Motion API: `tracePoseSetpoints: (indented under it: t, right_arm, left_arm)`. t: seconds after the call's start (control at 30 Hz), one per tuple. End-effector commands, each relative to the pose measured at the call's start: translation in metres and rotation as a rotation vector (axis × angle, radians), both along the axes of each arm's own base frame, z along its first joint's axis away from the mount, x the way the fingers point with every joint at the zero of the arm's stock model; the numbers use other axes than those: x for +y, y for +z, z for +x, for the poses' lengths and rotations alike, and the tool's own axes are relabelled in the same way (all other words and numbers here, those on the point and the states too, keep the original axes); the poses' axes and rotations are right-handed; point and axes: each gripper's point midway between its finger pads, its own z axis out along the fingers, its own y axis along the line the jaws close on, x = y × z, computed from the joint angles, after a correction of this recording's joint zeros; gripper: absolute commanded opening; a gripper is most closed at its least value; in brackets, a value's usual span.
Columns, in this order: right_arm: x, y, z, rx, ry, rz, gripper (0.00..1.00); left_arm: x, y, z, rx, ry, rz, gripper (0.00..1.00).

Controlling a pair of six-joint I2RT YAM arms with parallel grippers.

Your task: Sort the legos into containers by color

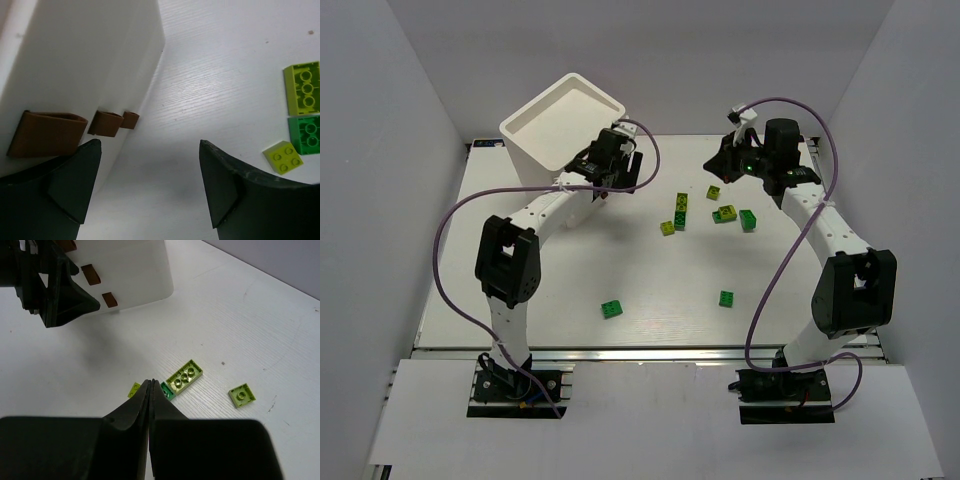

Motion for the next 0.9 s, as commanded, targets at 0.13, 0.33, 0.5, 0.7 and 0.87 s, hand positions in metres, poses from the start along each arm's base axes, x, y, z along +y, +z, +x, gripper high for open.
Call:
tracePoseSetpoints:
  t: [0.13, 0.33, 0.5, 0.7, 0.87]
  right_arm:
    - [0.000, -0.002, -0.002, 0.002, 0.028, 0.001, 0.00]
    - [0.001, -0.008, -0.005, 0.014, 0.040, -0.004, 0.00]
    - [0.002, -0.014, -0.010, 0.015, 0.069, -0.025, 0.00]
    - [0.039, -0.041, -0.033, 0.075, 0.370, 0.025, 0.32]
    - [0.089, -0.066, -0.019, 0.029, 0.489, 0.043, 0.81]
  left_arm:
    - [0.024, 0.043, 0.022, -0.131, 0.112, 0.035, 0.90]
    - [0.016, 0.039, 0.019, -0.121, 0.095, 0.030, 0.83]
    - [0.005, 0.029, 0.008, -0.082, 0.068, -0.018, 0.39]
    - [-0.007, 0.072, -0.036, -0.083, -0.007, -0.225, 0.53]
    - [0.013, 0.089, -0.091, -0.039, 0.031, -0.380, 0.80]
